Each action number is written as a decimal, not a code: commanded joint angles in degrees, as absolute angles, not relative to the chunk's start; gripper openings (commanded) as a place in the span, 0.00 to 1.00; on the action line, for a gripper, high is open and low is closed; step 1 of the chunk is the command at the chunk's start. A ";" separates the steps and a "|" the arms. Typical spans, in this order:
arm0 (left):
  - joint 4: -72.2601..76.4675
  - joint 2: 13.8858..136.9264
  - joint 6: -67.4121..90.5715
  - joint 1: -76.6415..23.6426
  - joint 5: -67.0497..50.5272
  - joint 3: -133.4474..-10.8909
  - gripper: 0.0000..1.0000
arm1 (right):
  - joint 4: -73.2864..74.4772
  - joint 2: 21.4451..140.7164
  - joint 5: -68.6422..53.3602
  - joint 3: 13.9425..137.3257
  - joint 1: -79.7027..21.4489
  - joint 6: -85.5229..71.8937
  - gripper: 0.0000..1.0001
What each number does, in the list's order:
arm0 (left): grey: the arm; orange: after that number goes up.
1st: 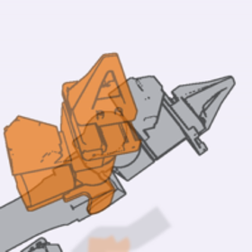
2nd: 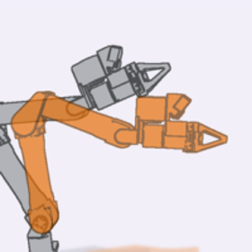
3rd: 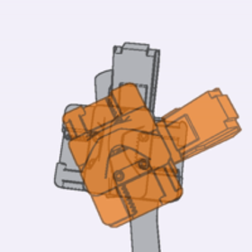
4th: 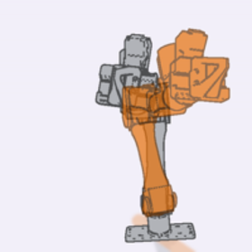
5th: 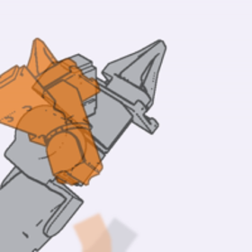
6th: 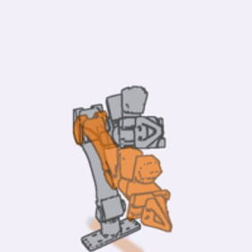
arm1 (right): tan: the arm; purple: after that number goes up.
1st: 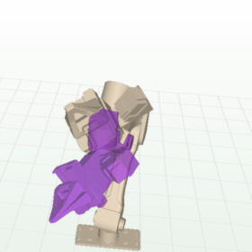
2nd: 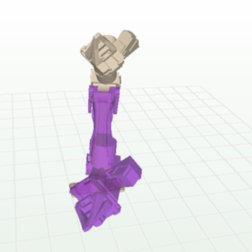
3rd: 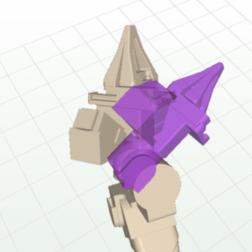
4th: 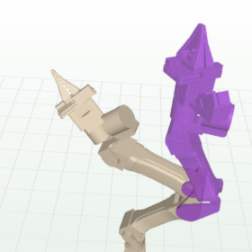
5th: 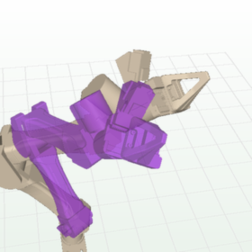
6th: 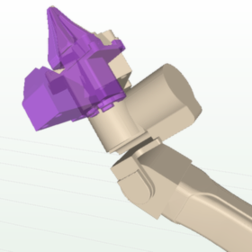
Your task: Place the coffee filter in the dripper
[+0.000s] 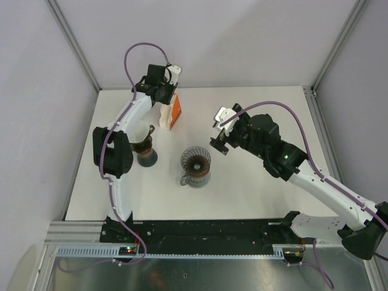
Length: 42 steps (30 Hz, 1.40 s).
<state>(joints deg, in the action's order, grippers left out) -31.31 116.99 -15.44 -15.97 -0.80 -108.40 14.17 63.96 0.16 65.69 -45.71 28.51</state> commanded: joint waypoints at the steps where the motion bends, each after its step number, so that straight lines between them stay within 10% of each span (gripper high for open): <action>1: -30.66 118.67 -16.01 -15.53 -2.20 -112.83 0.32 | 11.31 61.87 -1.42 65.20 -45.53 27.52 0.99; 36: -31.37 128.15 -13.58 -14.50 -4.05 -117.85 0.27 | 11.52 60.98 -2.53 63.71 -45.53 29.10 0.99; 42: -31.31 128.54 -13.51 -14.55 -4.53 -117.32 0.14 | 11.64 60.92 -2.38 63.59 -45.53 29.18 0.99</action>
<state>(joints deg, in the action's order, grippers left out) -32.27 128.38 -14.15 -14.85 -3.36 -115.00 13.74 61.91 -2.07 63.64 -45.63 29.08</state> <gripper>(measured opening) 0.180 0.993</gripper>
